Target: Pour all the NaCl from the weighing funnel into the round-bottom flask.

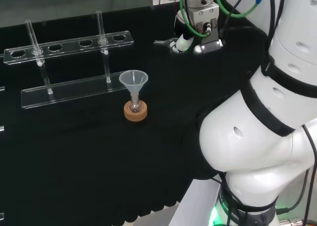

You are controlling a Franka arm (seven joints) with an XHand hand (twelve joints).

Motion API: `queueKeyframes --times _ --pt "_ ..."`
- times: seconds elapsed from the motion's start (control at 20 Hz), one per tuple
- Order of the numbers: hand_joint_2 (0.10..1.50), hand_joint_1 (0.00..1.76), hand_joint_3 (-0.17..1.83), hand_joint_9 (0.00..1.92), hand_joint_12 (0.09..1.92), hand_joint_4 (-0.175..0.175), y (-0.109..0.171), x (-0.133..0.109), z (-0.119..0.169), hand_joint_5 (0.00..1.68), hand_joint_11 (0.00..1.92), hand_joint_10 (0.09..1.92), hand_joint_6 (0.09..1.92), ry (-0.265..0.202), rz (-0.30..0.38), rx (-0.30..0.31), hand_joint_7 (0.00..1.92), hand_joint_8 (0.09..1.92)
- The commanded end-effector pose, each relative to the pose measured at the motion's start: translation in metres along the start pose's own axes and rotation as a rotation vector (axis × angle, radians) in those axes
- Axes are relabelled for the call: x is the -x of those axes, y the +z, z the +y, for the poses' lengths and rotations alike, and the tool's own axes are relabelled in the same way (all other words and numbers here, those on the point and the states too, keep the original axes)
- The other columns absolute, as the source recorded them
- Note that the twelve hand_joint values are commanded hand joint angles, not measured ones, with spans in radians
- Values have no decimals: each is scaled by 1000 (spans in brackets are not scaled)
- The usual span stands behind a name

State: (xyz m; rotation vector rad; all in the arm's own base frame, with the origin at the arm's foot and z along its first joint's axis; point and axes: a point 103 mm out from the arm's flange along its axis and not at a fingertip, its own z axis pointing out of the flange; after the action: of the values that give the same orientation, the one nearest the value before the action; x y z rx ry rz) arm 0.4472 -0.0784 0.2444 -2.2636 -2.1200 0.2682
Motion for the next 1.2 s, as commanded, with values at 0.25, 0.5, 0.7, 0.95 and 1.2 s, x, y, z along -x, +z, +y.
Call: queueKeyframes --times 0.25,0.5,0.7,0.95,1.2 --pt "645 1135 634 1154 984 175 -26 -39 -67 1334 925 246 554 -25 -99 -28 789 617" --pt "645 1135 634 1156 984 175 -27 -59 -84 1333 925 243 555 -44 -156 -44 789 617" --pt "646 1134 634 1157 984 175 -25 -68 -91 1332 925 241 557 -43 -182 -69 789 616" --pt "646 1134 634 1158 984 175 -23 -75 -92 1331 925 238 559 -4 -239 -109 788 616" --pt "647 1134 634 1159 983 175 -20 -78 -90 1330 925 234 561 -17 -250 -133 787 615"
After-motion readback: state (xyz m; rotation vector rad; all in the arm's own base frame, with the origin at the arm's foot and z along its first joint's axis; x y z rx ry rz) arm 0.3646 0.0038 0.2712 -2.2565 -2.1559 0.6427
